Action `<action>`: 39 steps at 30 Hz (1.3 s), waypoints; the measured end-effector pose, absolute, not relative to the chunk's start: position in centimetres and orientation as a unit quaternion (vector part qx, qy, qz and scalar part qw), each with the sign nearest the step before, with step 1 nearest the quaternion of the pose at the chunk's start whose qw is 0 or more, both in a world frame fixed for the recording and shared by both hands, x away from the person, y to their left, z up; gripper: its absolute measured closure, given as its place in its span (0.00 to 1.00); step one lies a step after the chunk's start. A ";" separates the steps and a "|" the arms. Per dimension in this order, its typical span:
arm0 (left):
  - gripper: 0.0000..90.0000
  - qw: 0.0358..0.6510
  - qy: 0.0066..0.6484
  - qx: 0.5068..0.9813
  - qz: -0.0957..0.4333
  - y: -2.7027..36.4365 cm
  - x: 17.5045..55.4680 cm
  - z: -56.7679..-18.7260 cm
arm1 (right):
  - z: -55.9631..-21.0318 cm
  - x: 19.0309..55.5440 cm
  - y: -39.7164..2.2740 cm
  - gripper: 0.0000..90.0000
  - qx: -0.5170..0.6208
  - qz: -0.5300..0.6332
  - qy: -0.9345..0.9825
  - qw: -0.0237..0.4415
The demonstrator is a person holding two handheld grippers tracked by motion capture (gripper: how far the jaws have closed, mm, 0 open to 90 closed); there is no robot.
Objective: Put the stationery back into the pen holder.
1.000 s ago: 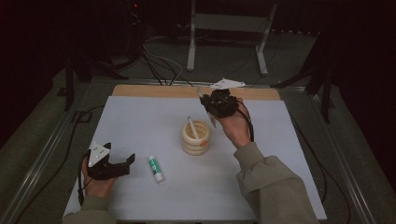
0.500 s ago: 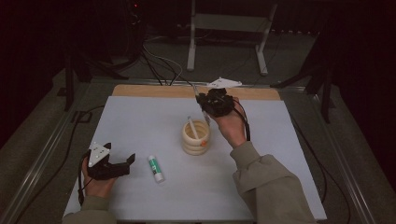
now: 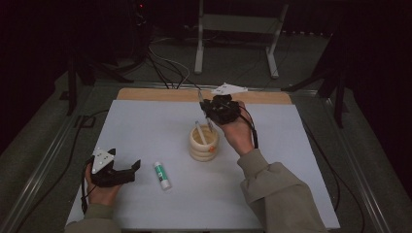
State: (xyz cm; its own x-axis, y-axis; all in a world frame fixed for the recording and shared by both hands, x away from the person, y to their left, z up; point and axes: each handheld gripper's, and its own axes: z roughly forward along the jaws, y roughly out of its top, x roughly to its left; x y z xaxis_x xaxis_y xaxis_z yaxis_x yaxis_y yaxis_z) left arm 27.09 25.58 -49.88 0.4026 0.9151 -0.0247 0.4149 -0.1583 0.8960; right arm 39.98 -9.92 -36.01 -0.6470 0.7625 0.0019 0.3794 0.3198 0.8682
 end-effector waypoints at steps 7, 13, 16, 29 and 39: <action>0.00 0.449 0.470 0.707 0.279 25.6 27.1 -49.8 | -36.8 39.7 -9.6 0.89 0.360 0.451 0.790 0.208; 0.00 0.448 0.470 0.707 0.279 25.6 27.1 -49.8 | -37.6 39.9 -9.6 0.89 0.366 0.446 0.791 0.205; 0.00 0.448 0.470 0.707 0.279 25.6 27.1 -49.8 | -37.9 39.9 -9.7 0.89 0.368 0.444 0.791 0.203; 0.00 0.447 0.470 0.708 0.280 25.6 27.1 -49.9 | -38.5 39.8 -9.9 0.89 0.373 0.444 0.790 0.199; 0.00 0.447 0.469 0.709 0.279 25.6 27.1 -49.9 | -39.2 39.9 -9.9 0.89 0.377 0.442 0.790 0.195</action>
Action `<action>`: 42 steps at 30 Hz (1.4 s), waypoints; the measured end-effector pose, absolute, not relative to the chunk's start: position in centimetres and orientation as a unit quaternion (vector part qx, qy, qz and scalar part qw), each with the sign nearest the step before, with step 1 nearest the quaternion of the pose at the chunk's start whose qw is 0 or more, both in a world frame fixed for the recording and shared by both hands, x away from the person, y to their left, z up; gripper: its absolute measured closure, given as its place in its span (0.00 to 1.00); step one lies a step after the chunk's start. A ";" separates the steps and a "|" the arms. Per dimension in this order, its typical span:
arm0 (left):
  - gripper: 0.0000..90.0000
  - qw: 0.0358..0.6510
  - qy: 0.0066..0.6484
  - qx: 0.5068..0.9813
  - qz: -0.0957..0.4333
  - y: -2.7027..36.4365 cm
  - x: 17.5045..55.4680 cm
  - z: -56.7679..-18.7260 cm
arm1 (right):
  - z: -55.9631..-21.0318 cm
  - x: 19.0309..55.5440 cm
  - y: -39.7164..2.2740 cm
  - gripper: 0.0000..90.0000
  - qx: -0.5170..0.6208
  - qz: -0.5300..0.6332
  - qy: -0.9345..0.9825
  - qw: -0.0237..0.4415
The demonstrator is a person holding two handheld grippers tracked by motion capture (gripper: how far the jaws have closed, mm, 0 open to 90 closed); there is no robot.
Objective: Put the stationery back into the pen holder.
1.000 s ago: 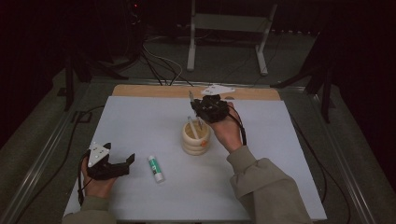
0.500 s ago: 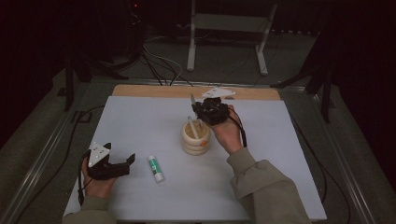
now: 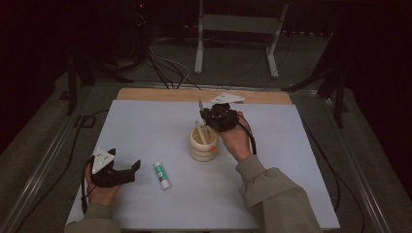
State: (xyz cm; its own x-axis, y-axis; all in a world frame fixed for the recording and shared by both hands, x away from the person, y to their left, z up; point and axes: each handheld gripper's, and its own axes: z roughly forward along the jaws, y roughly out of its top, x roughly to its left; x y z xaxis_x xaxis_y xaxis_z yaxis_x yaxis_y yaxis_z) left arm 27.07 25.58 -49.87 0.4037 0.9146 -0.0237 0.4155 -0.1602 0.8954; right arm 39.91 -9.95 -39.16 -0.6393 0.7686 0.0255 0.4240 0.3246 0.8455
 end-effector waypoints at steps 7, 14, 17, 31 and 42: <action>0.00 0.447 0.469 0.709 0.279 25.6 27.1 -49.9 | -39.4 39.9 -10.0 0.89 0.380 0.441 0.790 0.192; 0.00 0.446 0.468 0.710 0.279 25.6 27.1 -49.9 | -39.7 40.0 -10.1 0.89 0.383 0.441 0.789 0.189; 0.00 0.447 0.468 0.710 0.278 25.5 27.1 -49.9 | -39.9 40.0 -10.2 0.89 0.386 0.440 0.789 0.188; 0.00 0.447 0.469 0.710 0.278 25.5 27.1 -49.9 | -40.6 40.1 -10.6 0.89 0.400 0.444 0.781 0.178; 0.00 0.447 0.469 0.709 0.279 25.6 27.1 -49.9 | -41.4 40.3 -10.8 0.89 0.416 0.448 0.773 0.170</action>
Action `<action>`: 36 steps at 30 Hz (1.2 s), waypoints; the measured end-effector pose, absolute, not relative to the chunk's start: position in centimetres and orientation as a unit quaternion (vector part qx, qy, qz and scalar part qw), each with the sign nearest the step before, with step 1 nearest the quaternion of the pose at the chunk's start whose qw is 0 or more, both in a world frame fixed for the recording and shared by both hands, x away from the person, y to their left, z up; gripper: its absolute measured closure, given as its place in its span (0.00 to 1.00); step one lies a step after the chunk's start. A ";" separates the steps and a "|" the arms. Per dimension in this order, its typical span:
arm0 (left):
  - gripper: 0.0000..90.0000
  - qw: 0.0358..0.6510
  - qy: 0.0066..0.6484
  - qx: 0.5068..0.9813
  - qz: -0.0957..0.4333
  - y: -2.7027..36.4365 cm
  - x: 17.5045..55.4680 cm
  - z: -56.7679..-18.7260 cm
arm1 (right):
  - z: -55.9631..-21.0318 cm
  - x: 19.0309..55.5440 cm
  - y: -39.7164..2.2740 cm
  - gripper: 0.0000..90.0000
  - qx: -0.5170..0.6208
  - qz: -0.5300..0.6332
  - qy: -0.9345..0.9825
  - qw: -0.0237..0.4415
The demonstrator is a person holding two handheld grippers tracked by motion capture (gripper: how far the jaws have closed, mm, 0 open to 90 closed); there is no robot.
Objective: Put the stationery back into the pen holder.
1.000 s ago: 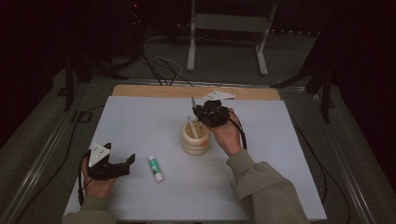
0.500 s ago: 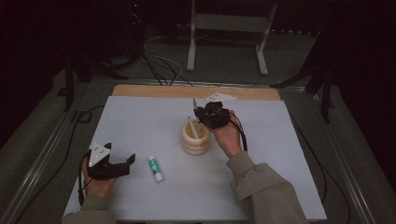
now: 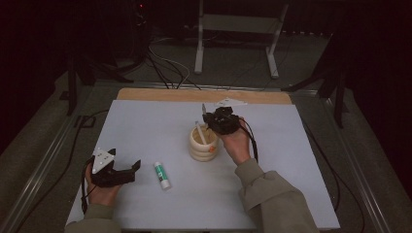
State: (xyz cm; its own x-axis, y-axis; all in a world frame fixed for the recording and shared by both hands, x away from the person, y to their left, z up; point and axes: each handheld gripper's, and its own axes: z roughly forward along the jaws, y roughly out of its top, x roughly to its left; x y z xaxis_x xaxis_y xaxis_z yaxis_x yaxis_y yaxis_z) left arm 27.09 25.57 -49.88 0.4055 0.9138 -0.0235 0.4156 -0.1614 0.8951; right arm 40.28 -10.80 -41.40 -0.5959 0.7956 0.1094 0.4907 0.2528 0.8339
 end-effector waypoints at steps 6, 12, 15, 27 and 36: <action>0.00 0.448 0.469 0.708 0.279 25.6 27.1 -49.9 | -41.9 40.4 -11.1 0.86 0.426 0.450 0.767 0.163; 0.00 0.448 0.469 0.708 0.279 25.6 27.1 -49.9 | -41.8 40.3 -11.4 0.23 0.433 0.461 0.756 0.168; 0.00 0.448 0.470 0.708 0.280 25.6 27.1 -49.9 | -41.6 40.4 -11.7 0.14 0.441 0.456 0.754 0.174; 0.00 0.446 0.470 0.709 0.280 25.6 27.1 -49.9 | -42.0 40.4 -13.3 0.03 0.450 0.446 0.759 0.152; 0.00 0.446 0.470 0.709 0.280 25.5 27.0 -49.9 | -41.7 39.7 -15.0 0.02 0.446 0.442 0.761 0.163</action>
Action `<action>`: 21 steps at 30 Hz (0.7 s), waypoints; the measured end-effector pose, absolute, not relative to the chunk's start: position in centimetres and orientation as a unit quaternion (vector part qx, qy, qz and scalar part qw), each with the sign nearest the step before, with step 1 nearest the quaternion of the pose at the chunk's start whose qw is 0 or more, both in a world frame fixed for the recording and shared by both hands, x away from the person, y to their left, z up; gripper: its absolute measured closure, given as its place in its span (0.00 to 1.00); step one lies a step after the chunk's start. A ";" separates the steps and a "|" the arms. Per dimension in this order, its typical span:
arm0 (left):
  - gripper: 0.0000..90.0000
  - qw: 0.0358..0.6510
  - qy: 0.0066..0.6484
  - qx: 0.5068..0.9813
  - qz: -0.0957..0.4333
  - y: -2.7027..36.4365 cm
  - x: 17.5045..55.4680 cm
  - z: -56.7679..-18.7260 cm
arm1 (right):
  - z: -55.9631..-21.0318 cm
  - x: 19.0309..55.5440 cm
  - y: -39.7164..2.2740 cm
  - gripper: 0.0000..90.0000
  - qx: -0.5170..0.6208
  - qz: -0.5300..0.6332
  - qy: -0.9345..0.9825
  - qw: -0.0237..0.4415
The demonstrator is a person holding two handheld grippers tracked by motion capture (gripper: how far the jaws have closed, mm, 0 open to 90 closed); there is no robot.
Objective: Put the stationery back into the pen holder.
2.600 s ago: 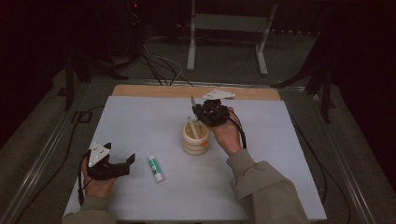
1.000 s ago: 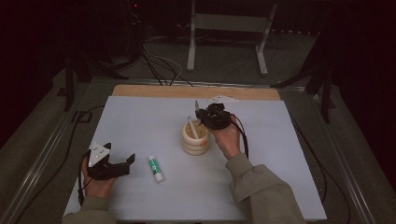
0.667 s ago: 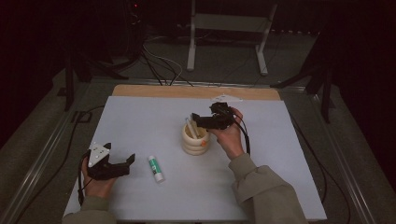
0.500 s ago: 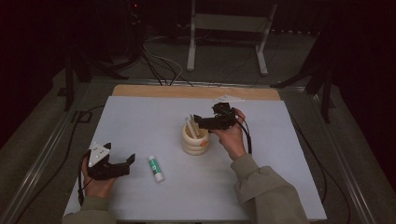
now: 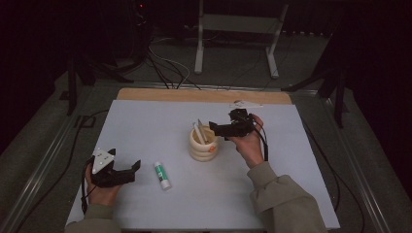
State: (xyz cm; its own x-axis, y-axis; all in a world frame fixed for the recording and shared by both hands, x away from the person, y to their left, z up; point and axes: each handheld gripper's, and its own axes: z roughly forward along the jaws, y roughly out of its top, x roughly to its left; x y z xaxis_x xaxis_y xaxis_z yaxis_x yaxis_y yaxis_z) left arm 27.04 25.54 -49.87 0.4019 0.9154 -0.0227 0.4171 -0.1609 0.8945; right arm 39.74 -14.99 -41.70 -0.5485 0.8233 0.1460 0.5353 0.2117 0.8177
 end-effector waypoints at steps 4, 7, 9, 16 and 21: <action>0.00 0.445 0.470 0.709 0.279 25.5 27.0 -49.9 | -41.7 39.3 -15.9 0.00 0.442 0.439 0.763 0.174; 0.00 0.446 0.470 0.709 0.279 25.5 27.0 -49.9 | -41.8 38.9 -16.6 0.00 0.437 0.434 0.764 0.192; 0.00 0.446 0.470 0.709 0.279 25.5 27.0 -49.9 | -41.9 38.6 -17.3 0.00 0.436 0.431 0.765 0.199; 0.00 0.444 0.470 0.710 0.278 25.4 27.1 -49.9 | -42.0 37.3 -20.1 0.00 0.443 0.447 0.747 0.215; 0.00 0.444 0.471 0.709 0.278 25.4 27.0 -49.9 | -42.2 36.2 -21.8 0.00 0.431 0.463 0.741 0.226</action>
State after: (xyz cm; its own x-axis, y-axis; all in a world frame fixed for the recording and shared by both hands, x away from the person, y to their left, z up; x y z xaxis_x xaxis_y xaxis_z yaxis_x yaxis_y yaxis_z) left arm 27.03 25.41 -49.92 0.4017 0.9154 -0.0242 0.4211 -0.1612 0.8926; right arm 36.16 -21.80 -42.19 -0.5268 0.8475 0.0651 0.4291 0.1990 0.8811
